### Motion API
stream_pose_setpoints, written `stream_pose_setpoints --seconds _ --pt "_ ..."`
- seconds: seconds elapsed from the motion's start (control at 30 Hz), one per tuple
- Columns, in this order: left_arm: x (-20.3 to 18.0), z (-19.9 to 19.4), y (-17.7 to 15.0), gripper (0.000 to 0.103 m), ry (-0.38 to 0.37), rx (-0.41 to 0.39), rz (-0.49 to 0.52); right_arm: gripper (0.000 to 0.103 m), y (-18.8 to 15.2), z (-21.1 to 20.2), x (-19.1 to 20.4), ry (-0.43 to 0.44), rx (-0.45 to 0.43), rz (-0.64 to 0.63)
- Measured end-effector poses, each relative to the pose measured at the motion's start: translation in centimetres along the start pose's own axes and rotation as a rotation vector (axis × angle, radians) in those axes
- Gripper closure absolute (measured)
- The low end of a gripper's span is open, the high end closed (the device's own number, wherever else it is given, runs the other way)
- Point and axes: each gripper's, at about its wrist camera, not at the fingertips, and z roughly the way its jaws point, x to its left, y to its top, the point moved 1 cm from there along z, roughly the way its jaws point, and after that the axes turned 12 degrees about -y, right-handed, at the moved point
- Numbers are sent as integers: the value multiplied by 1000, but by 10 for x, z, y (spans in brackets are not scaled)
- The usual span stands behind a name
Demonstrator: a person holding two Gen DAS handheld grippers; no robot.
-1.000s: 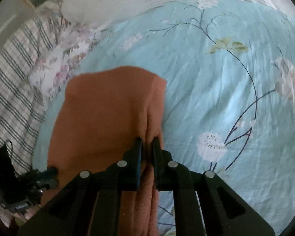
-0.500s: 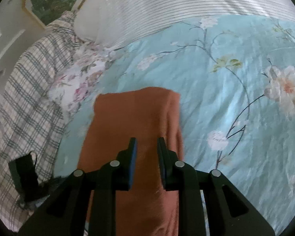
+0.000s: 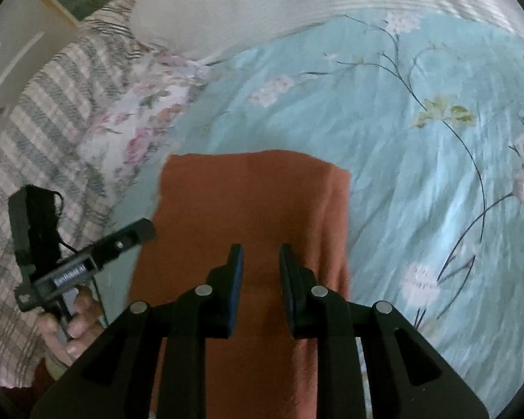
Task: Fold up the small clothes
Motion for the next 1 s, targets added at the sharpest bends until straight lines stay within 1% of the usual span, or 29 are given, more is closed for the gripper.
stream_pose_setpoints --seconds 0.03,0.07,0.1,0.13,0.2,0.23,0.27,0.3,0.37,0.47,0.53,0.63,0.67,0.7,0.73,0.77,0.8,0.87,0.9,0.93,1.0 --pt "9 10 5 73 30 17 -11 80 0 10 -9 17 13 26" --pt "19 20 8 73 74 34 -25 84 0 15 -15 28 15 43" --pt "27 28 10 69 99 51 -35 88 -1 18 -19 36 12 58" --pt "36 35 12 69 99 69 -57 90 -1 18 -22 39 3 72" --pt "50 34 12 69 43 55 -106 90 -1 15 -22 43 -5 76" --pt "51 29 11 69 38 48 -113 90 -3 11 -21 39 -10 77" --pt "49 21 9 69 48 38 -112 87 -5 5 -20 32 -14 76" --pt "45 12 4 72 50 25 -108 87 -8 -1 -18 24 -20 71" --pt "36 -9 -8 72 44 5 -103 86 -18 -20 -9 8 -39 46" --pt "12 -43 -35 72 -21 -17 -78 86 -38 -47 2 36 -67 20" --pt "-7 -63 -54 72 -42 -28 -32 85 -52 -60 8 55 -72 13" --pt "-37 -86 -86 72 -66 -35 37 84 -75 -75 16 55 -74 -15" --pt "-44 -91 -97 72 -75 -30 49 82 -85 -79 19 50 -72 -35" --pt "-49 -95 -107 72 -76 -21 58 78 -92 -81 21 40 -72 -51" --pt "-55 -96 -120 72 -67 -7 74 74 -100 -82 24 16 -72 -70" --pt "-60 -95 -127 72 -56 1 90 66 -109 -84 24 -14 -75 -88" --pt "-62 -95 -136 72 -43 7 108 62 -115 -85 24 -33 -80 -98" --pt "-64 -89 -155 72 -9 37 138 61 -128 -82 21 -81 -78 -118" --pt "-62 -86 -164 72 23 47 145 62 -133 -78 17 -98 -73 -118" --pt "-58 -82 -172 72 51 53 142 62 -138 -74 13 -110 -68 -111" --pt "-50 -79 -180 70 62 54 117 62 -149 -65 5 -116 -74 -94"
